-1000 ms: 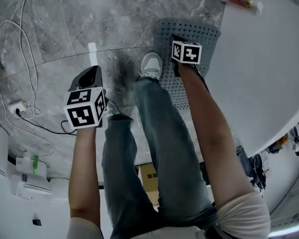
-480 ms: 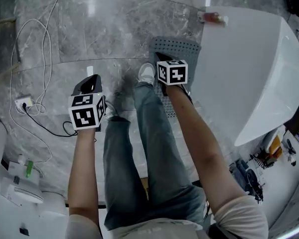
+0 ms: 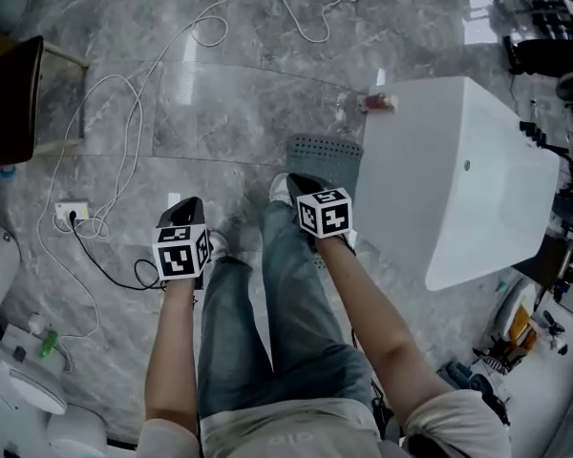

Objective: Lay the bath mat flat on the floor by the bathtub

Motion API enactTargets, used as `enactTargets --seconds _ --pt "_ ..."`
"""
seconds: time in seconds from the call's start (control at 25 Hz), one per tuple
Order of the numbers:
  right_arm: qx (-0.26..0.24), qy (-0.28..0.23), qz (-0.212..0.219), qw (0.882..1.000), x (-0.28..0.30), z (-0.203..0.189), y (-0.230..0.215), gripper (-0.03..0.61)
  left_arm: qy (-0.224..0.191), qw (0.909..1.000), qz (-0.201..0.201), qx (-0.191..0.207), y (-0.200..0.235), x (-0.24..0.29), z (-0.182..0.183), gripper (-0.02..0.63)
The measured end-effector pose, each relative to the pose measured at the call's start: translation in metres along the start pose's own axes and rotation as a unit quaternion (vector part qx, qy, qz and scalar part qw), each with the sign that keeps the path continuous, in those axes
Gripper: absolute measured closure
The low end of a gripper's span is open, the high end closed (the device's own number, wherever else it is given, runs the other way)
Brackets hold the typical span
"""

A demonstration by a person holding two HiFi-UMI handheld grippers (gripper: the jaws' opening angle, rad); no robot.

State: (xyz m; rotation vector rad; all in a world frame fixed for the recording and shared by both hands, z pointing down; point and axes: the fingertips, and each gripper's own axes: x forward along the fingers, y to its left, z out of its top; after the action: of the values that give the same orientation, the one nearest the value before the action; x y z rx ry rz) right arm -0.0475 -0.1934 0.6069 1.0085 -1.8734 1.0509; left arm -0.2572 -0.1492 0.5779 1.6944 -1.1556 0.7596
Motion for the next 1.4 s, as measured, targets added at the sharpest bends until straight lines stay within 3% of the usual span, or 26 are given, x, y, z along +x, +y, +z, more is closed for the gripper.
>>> enactTargets --seconds 0.16,0.48,0.92,1.08,1.4 --pt "0.002 -0.020 0.007 1.000 -0.051 0.026 0.047 0.557 -0.021 0.9997 -0.004 -0.008 0.002 -0.055 0.017 0.598" --pt "0.003 -0.093 0.021 0.995 -0.164 0.092 0.119 0.557 -0.081 0.9966 -0.012 0.013 -0.006 -0.174 0.075 0.598" --pt "-0.053 -0.235 0.027 0.970 -0.350 0.174 0.195 0.557 -0.181 0.9826 -0.024 0.036 -0.046 -0.339 0.137 0.598" --pt "-0.085 -0.282 0.034 0.955 -0.411 0.189 0.226 0.557 -0.228 0.9715 -0.034 0.055 -0.071 -0.401 0.158 0.598" --pt "-0.127 -0.364 0.044 0.922 -0.515 0.188 0.281 0.557 -0.333 0.9334 -0.044 0.126 -0.119 -0.524 0.180 0.598"
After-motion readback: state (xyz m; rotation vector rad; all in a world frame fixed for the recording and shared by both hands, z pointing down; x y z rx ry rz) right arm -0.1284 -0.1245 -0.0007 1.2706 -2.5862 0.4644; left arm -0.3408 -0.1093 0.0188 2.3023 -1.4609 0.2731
